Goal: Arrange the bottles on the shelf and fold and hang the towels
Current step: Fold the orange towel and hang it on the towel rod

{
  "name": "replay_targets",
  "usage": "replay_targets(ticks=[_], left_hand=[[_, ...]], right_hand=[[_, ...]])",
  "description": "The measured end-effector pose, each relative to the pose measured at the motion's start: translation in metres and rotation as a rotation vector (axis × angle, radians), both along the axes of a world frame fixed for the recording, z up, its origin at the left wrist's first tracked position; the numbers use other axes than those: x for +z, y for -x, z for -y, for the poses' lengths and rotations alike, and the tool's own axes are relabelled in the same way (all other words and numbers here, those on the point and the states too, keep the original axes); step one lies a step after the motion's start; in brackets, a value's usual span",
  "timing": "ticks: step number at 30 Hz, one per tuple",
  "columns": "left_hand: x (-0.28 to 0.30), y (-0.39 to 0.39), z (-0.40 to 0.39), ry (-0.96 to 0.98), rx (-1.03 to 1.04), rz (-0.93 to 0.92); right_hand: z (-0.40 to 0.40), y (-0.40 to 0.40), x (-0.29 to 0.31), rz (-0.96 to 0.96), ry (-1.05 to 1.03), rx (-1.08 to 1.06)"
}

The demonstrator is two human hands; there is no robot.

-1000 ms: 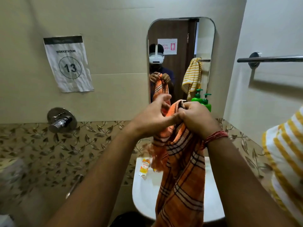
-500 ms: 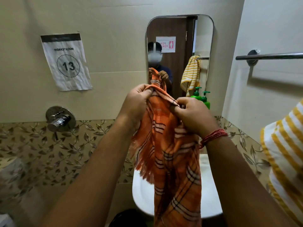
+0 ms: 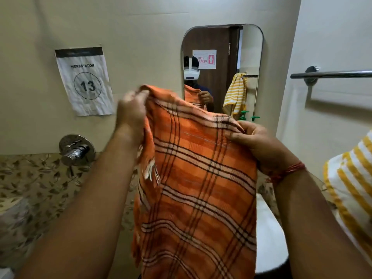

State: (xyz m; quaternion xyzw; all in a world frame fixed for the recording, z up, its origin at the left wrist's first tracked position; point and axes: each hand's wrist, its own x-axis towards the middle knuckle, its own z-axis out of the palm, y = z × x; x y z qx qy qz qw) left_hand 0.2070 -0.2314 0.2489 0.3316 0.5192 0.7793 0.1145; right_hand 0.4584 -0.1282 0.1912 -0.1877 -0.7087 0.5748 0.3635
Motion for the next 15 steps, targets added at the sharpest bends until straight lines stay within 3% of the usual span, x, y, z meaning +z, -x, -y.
replay_targets(ticks=[3, 7, 9, 11, 15], left_hand=[[-0.013, -0.036, 0.000, 0.258, -0.343, -0.371], [-0.028, -0.052, -0.011, 0.277, -0.650, -0.529], [-0.032, -0.054, -0.015, 0.274, -0.527, -0.685], [-0.033, -0.050, -0.020, 0.247, -0.315, -0.749], [-0.032, -0.025, -0.023, 0.153, 0.001, -0.640]], right_hand=[[0.006, 0.020, 0.015, 0.072, -0.349, -0.135], [0.018, 0.041, 0.030, 0.180, -0.653, -0.209], [0.017, 0.040, 0.031, 0.162, -0.684, -0.239], [0.013, 0.035, 0.027, 0.133, -0.574, -0.220], [0.005, 0.023, 0.006, 0.073, -0.189, -0.071]])
